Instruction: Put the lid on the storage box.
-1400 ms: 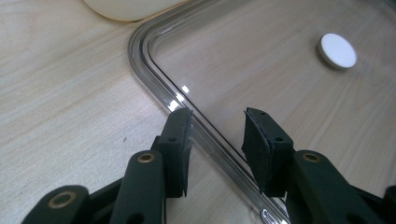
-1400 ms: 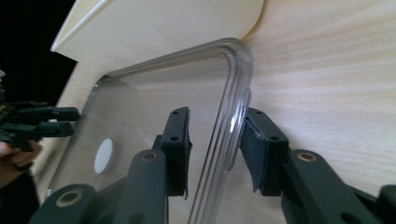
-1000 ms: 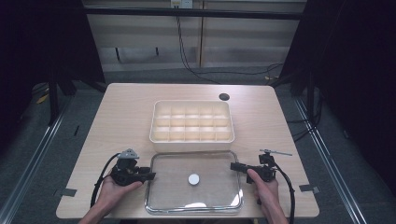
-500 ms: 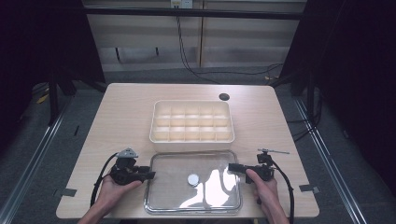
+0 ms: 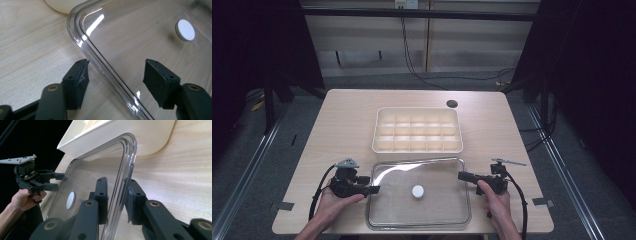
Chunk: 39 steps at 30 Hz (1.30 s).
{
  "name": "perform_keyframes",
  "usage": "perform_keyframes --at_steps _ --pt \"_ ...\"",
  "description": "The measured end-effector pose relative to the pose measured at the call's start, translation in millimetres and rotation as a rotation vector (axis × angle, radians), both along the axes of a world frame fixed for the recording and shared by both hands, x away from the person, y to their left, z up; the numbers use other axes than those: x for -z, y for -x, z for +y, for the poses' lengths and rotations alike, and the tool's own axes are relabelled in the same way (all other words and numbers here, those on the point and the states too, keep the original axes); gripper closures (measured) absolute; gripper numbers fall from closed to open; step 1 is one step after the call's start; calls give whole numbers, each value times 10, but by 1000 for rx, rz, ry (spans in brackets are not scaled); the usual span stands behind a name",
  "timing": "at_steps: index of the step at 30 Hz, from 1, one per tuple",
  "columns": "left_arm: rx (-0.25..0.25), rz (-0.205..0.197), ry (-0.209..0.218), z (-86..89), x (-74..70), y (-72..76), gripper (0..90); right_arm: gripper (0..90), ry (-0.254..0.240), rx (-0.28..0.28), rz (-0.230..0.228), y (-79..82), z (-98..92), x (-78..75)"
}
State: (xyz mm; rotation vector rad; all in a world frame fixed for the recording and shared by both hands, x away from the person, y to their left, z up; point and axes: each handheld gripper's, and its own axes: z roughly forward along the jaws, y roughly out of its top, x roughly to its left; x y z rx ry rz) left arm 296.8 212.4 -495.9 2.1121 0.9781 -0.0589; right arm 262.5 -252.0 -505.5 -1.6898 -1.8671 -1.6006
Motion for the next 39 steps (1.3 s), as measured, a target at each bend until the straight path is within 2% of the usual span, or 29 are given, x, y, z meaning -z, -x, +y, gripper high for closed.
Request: perform_keyframes --at_steps 11,14,17,18,23,24,25,26,30,34,39 --pt "-7 28 38 0 12 -12 337 740 1 -4 -22 12 6 -31" --pt "12 32 41 -5 14 -11 395 742 8 -6 -34 26 11 -57" --pt "6 32 43 -10 8 -7 406 742 10 -8 -36 34 12 -63" --pt "-2 29 51 -13 5 -1 415 740 23 -8 -38 37 10 -57" --pt "-11 19 85 41 -29 -5 480 736 25 -5 -33 36 13 -56" --pt "-9 8 81 45 -40 0 484 727 47 -3 -29 36 20 -59" --pt "-9 8 81 45 -40 0 486 727 47 -3 -29 36 20 -59" --pt "-16 4 93 40 -49 11 489 721 64 -6 -30 35 24 -58" --pt "-18 5 103 43 -63 16 495 719 67 -5 -29 39 30 -74" --pt "-21 -6 105 47 -86 22 498 716 68 1 -33 43 40 -88" --pt "-30 -29 128 72 -145 34 531 712 74 8 -47 53 54 -115"
